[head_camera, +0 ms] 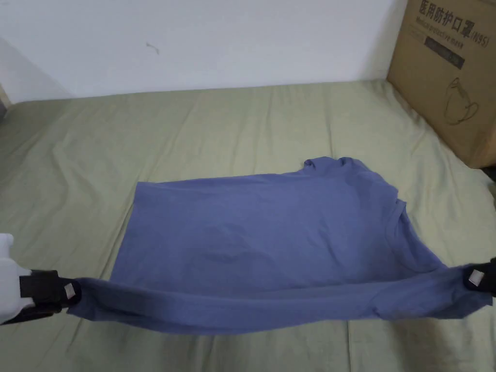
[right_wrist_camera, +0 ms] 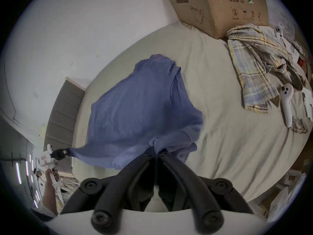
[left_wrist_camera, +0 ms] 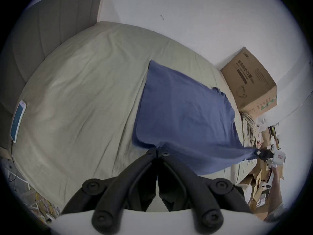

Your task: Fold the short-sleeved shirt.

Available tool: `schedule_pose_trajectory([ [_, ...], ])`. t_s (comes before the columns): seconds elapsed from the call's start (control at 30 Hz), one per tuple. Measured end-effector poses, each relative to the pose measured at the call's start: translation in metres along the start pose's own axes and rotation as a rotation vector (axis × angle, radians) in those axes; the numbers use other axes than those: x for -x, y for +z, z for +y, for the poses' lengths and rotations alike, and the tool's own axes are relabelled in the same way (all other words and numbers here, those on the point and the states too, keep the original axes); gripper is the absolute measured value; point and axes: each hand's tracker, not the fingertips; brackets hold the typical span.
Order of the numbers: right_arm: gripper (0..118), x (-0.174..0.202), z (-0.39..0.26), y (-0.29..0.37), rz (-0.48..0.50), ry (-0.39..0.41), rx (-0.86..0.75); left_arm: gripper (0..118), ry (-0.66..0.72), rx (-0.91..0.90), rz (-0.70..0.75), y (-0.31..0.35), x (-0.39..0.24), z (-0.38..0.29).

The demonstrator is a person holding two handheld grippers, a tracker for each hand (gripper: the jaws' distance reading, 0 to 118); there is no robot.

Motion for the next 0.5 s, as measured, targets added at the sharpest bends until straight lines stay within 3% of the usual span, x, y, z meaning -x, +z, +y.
schedule_pose_trajectory([
  [0.2, 2, 0.0, 0.077, -0.052, -0.006, -0.065, 0.049, 0, 0.061, -0.03, 0.013, -0.052, -0.001, 0.052],
  [0.5, 2, -0.023, 0.139, -0.16, -0.113, -0.19, 0.128, 0, 0.145, 0.037, 0.028, -0.148, 0.013, 0.089],
])
